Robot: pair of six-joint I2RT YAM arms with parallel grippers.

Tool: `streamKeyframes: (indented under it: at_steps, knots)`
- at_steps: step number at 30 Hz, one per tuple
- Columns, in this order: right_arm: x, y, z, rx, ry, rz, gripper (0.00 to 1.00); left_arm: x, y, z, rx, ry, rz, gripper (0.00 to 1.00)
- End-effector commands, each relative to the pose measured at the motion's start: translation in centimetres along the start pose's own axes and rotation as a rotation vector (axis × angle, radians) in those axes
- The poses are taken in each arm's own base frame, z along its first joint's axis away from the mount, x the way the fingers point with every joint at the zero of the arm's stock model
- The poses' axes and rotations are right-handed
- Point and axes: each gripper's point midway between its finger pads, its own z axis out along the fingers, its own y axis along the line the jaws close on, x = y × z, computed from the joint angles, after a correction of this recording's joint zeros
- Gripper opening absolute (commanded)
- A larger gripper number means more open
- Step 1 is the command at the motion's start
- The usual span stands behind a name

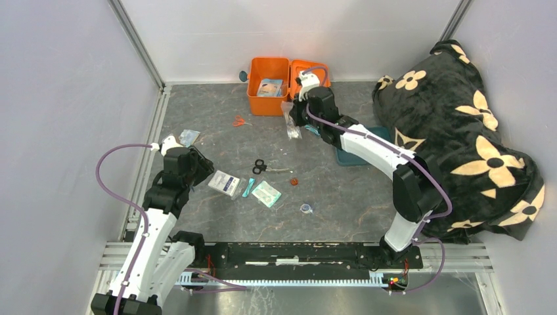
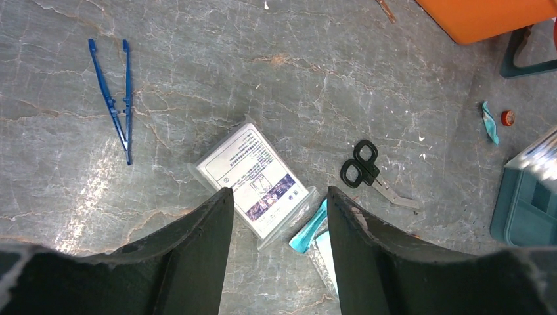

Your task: Organize the medicine kit

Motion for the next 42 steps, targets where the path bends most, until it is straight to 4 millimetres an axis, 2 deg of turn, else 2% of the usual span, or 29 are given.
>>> streamKeyframes:
  at_steps: [1, 6, 10, 13, 16, 22, 23, 25, 30, 32, 34, 36, 39, 40, 42]
  knots:
    - [-7.9, 0.3, 0.6, 0.041, -0.187, -0.047, 0.00, -0.6, -0.8, -0.1, 0.024, -0.009, -0.013, 0.61]
    - [-13.6, 0.2, 3.9, 0.042, -0.308, -0.037, 0.00, 0.6, -1.2, 0.0, 0.055, 0.039, -0.032, 0.61]
    - [-17.2, -0.4, 7.1, 0.036, -0.412, 0.000, 0.00, 1.7, -1.2, 0.3, 0.061, 0.076, -0.051, 0.63]
    - [-19.1, -1.2, 9.1, 0.023, -0.492, 0.016, 0.00, 1.8, -1.9, 0.2, 0.092, 0.092, -0.061, 0.63]
    - [-19.9, -2.2, 10.8, 0.029, -0.549, 0.025, 0.00, 1.8, -1.9, 0.3, 0.090, 0.093, -0.058, 0.64]
    - [-19.0, -3.6, 13.9, 0.017, -0.567, 0.053, 0.00, 1.8, -1.3, 0.3, 0.059, 0.090, -0.044, 0.65]
    - [-18.8, -3.7, 14.1, 0.012, -0.564, 0.058, 0.02, 1.9, -1.2, 0.4, 0.058, 0.092, -0.046, 0.65]
    - [-18.5, -3.6, 14.3, -0.001, -0.557, 0.055, 0.11, 2.2, -1.0, 0.6, 0.049, 0.098, -0.053, 0.66]
    - [-19.9, -3.0, 12.8, -0.034, -0.564, 0.019, 0.37, 3.0, -0.4, 0.9, 0.025, 0.116, -0.071, 0.67]
    - [-21.1, -2.4, 11.1, -0.049, -0.575, -0.004, 0.48, 3.2, -0.3, 0.9, 0.021, 0.118, -0.080, 0.68]
    - [-21.9, -2.0, 9.3, -0.062, -0.562, -0.022, 0.54, 3.3, -0.2, 1.0, 0.018, 0.119, -0.088, 0.68]
    - [-22.4, -1.7, 6.5, -0.058, -0.545, -0.026, 0.58, 3.6, 0.1, 1.1, 0.009, 0.122, -0.099, 0.68]
    - [-21.4, -2.0, 1.5, -0.026, -0.516, 0.014, 0.59, 4.3, 0.2, 1.2, 0.014, 0.134, -0.120, 0.66]
    - [-20.5, -2.6, -0.3, 0.013, -0.510, 0.065, 0.60, 4.5, 0.3, 1.2, 0.013, 0.135, -0.129, 0.65]
    - [-17.9, -3.2, -2.7, 0.034, -0.489, 0.147, 0.60, 4.8, 0.7, 1.2, 0.007, 0.130, -0.148, 0.64]
